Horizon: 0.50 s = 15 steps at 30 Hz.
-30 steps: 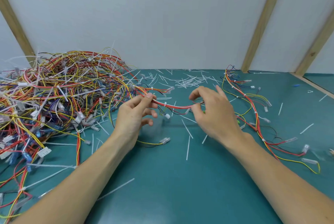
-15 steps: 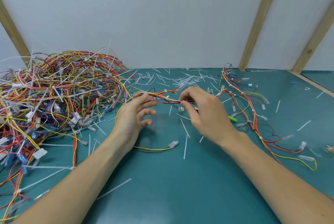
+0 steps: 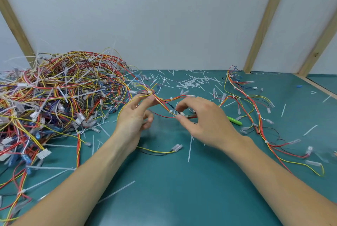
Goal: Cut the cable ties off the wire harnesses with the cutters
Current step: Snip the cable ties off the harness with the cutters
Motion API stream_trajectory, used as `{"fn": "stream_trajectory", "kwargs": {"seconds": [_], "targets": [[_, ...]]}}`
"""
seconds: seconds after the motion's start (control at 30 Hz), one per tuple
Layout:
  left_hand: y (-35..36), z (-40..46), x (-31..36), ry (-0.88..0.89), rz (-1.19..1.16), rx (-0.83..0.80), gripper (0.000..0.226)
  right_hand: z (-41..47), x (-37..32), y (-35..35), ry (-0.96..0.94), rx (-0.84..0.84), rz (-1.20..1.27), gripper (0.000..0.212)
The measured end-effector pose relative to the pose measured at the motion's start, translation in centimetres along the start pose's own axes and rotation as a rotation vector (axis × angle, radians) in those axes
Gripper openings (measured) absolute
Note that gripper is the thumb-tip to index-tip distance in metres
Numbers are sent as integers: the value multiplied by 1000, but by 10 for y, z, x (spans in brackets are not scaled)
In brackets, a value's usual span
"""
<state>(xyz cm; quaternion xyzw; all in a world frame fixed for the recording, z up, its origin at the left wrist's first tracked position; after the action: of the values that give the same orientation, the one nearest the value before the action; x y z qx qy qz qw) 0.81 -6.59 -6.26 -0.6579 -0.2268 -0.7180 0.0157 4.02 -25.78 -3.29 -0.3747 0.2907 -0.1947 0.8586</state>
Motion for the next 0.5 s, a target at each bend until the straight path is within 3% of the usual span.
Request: {"fn": "stream_trajectory", "kwargs": {"seconds": [0.23,0.37,0.5], "targets": [[14,-10,8,133,69,-82,24,-1,2,-5,80,172,67,11],[17,-12,8,151,105,-149,15,0,9,-10,146,261,105,5],[17,-14,8,135,84,-229,21,1,13,-11,190,265,143,29]]}}
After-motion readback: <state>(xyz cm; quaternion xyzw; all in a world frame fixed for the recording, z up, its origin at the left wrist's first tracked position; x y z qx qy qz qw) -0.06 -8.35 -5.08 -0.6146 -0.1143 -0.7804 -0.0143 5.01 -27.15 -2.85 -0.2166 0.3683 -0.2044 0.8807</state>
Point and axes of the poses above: each hand's wrist, its own z-axis towards the middle knuckle, its own y-axis out of the palm, x = y × z, the point moved 4 cm from there along z, towards the middle knuckle, and after that the axes turned 1 degree about x, right-handed, at the moved point
